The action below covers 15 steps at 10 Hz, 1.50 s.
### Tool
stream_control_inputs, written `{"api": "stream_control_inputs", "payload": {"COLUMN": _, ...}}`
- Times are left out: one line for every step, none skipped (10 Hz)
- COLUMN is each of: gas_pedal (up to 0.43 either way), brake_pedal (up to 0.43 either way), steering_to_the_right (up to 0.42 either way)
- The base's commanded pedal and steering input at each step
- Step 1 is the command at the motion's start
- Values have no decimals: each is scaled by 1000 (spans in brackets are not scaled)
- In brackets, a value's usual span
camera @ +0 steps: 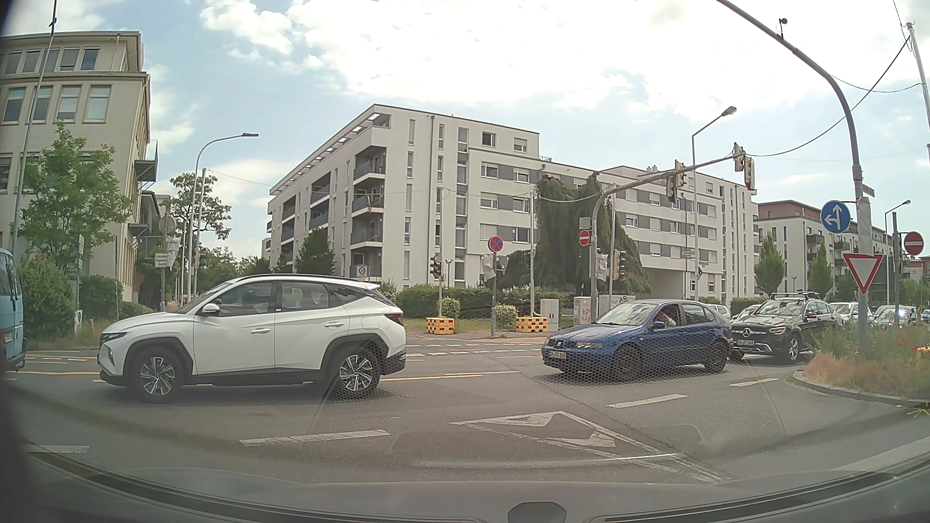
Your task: Follow the waypoints while adhering to traffic rules and regulations
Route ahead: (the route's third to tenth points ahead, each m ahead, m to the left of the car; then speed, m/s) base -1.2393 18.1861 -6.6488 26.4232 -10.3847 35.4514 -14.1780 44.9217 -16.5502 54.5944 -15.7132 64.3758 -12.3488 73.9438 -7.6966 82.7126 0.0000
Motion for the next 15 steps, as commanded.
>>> {"api": "stream_control_inputs", "payload": {"gas_pedal": 0, "brake_pedal": 335, "steering_to_the_right": -883}}
{"api": "stream_control_inputs", "payload": {"gas_pedal": 0, "brake_pedal": 335, "steering_to_the_right": -883}}
{"api": "stream_control_inputs", "payload": {"gas_pedal": 0, "brake_pedal": 335, "steering_to_the_right": -883}}
{"api": "stream_control_inputs", "payload": {"gas_pedal": 0, "brake_pedal": 335, "steering_to_the_right": -883}}
{"api": "stream_control_inputs", "payload": {"gas_pedal": 0, "brake_pedal": 335, "steering_to_the_right": -883}}
{"api": "stream_control_inputs", "payload": {"gas_pedal": 0, "brake_pedal": 335, "steering_to_the_right": -883}}
{"api": "stream_control_inputs", "payload": {"gas_pedal": 0, "brake_pedal": 335, "steering_to_the_right": -883}}
{"api": "stream_control_inputs", "payload": {"gas_pedal": 0, "brake_pedal": 335, "steering_to_the_right": -883}}
{"api": "stream_control_inputs", "payload": {"gas_pedal": 0, "brake_pedal": 335, "steering_to_the_right": -883}}
{"api": "stream_control_inputs", "payload": {"gas_pedal": 0, "brake_pedal": 335, "steering_to_the_right": -883}}
{"api": "stream_control_inputs", "payload": {"gas_pedal": 0, "brake_pedal": 335, "steering_to_the_right": -883}}
{"api": "stream_control_inputs", "payload": {"gas_pedal": 0, "brake_pedal": 335, "steering_to_the_right": -883}}
{"api": "stream_control_inputs", "payload": {"gas_pedal": 0, "brake_pedal": 335, "steering_to_the_right": -883}}
{"api": "stream_control_inputs", "payload": {"gas_pedal": 0, "brake_pedal": 335, "steering_to_the_right": -883}}
{"api": "stream_control_inputs", "payload": {"gas_pedal": 0, "brake_pedal": 335, "steering_to_the_right": -883}}
